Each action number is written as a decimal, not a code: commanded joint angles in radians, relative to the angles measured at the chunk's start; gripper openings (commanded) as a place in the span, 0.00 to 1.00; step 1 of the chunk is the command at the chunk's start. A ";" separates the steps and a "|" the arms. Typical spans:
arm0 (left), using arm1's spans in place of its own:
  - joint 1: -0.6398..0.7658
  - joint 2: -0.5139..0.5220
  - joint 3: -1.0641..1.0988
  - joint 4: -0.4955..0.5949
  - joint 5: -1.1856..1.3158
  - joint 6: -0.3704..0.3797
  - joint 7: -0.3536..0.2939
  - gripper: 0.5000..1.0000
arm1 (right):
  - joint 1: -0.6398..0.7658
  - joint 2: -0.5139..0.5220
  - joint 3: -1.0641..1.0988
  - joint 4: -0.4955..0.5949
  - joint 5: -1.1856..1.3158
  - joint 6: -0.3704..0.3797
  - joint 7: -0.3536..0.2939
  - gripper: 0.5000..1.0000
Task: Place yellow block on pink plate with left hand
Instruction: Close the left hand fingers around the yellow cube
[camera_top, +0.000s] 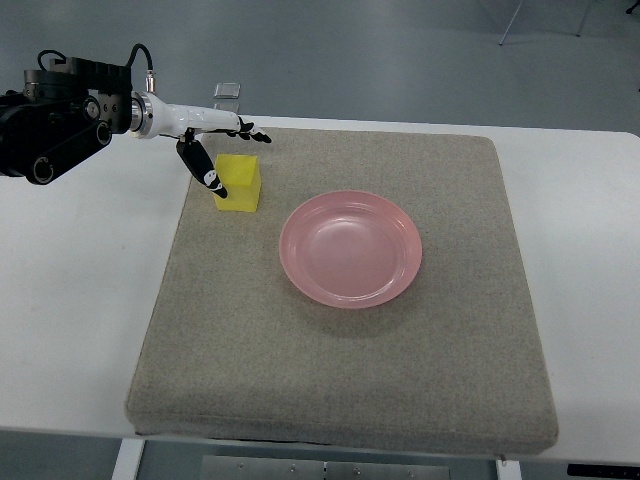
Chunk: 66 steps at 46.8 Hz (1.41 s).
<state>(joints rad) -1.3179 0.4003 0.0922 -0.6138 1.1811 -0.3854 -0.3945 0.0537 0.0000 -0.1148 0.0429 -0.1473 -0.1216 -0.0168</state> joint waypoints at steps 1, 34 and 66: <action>0.012 -0.002 -0.002 0.000 0.000 0.000 -0.001 0.98 | 0.000 0.000 0.000 0.000 0.000 -0.001 0.000 0.85; 0.046 -0.003 0.001 0.014 0.006 0.025 -0.004 0.80 | 0.000 0.000 0.001 0.000 0.000 -0.001 0.000 0.85; 0.046 -0.006 0.001 0.014 0.015 0.062 -0.004 0.00 | 0.000 0.000 0.000 0.000 0.000 0.000 0.000 0.85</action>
<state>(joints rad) -1.2717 0.3927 0.0936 -0.5997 1.1992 -0.3236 -0.3989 0.0537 0.0000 -0.1150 0.0429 -0.1473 -0.1213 -0.0168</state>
